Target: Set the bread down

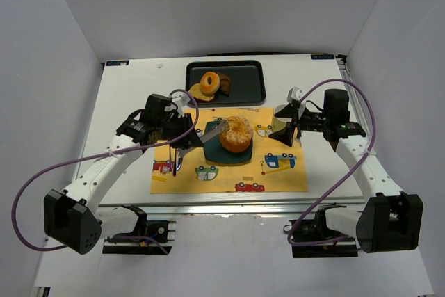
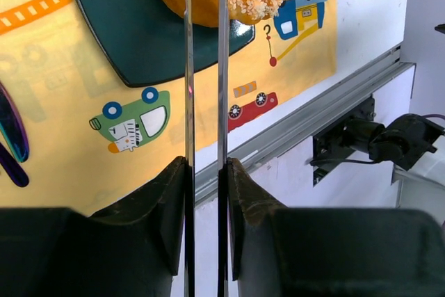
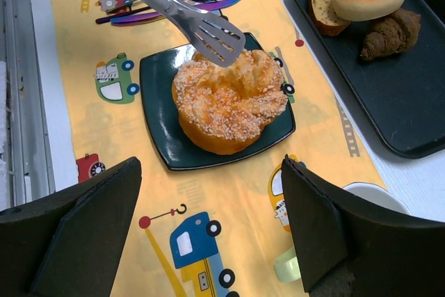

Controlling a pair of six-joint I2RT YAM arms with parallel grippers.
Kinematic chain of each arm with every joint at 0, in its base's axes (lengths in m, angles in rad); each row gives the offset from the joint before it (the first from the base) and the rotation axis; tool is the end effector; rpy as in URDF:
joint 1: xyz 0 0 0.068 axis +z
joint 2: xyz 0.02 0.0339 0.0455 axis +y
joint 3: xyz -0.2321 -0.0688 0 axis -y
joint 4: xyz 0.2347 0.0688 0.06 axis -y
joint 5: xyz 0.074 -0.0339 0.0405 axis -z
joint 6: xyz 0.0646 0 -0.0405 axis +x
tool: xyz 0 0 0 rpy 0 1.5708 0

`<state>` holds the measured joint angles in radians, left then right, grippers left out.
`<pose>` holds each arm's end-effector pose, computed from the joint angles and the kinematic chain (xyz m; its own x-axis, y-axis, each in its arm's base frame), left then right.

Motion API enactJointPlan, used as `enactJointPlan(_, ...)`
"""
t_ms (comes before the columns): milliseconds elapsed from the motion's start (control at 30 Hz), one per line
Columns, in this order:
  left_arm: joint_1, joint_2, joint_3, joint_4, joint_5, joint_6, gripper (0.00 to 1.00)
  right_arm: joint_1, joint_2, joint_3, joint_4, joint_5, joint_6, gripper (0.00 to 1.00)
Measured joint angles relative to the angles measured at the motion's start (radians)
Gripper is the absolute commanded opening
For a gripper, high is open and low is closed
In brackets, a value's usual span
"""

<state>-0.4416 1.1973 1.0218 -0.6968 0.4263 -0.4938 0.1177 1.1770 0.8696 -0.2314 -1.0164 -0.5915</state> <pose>0.2257 -0.1363 0.2460 -0.9080 -0.0481 -0.4162 0.2262 0.7799 -0.5836 0.2572 0.0857 0.2586 0.0156 -0.2937 -0.9558 -0.9370 0.3292 -0.1165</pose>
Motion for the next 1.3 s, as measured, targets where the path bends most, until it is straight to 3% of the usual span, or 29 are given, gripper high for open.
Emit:
enactJointPlan(100, 0.0, 0.002, 0.0, -0.002, -0.006, 0.009, 0.46, 0.0, 0.0, 0.0, -0.005, 0.0, -0.003, 0.85)
enactJointPlan(233, 0.0, 0.002, 0.0, -0.003, -0.008, 0.014, 0.5, 0.0, 0.0, 0.0, -0.006, 0.0, -0.007, 0.85)
enactJointPlan(600, 0.0, 0.016, 0.074, -0.033, -0.065, 0.034, 0.49, 0.0, 0.0, 0.0, -0.006, -0.001, -0.014, 0.85)
enactJointPlan(700, 0.0, 0.037, 0.136, -0.051, -0.093, 0.048, 0.48, 0.0, 0.0, 0.0, -0.006, -0.001, -0.015, 0.85)
enactJointPlan(833, 0.011, 0.082, 0.219, -0.065, -0.144, 0.068, 0.38, 0.0, 0.0, 0.0, -0.005, -0.001, -0.014, 0.85)
enactJointPlan(967, 0.08, 0.164, 0.278, -0.02, -0.169, 0.04, 0.17, 0.0, 0.0, 0.0, -0.004, -0.006, -0.014, 0.85)
enactJointPlan(1167, 0.243, 0.287, 0.279, 0.147, -0.153, -0.101, 0.21, 0.0, 0.0, 0.0, 0.005, -0.012, -0.013, 0.85)
enactJointPlan(1300, 0.29, 0.37, 0.297, 0.202, -0.142, -0.162, 0.27, 0.0, 0.0, 0.0, 0.024, -0.016, -0.001, 0.85)
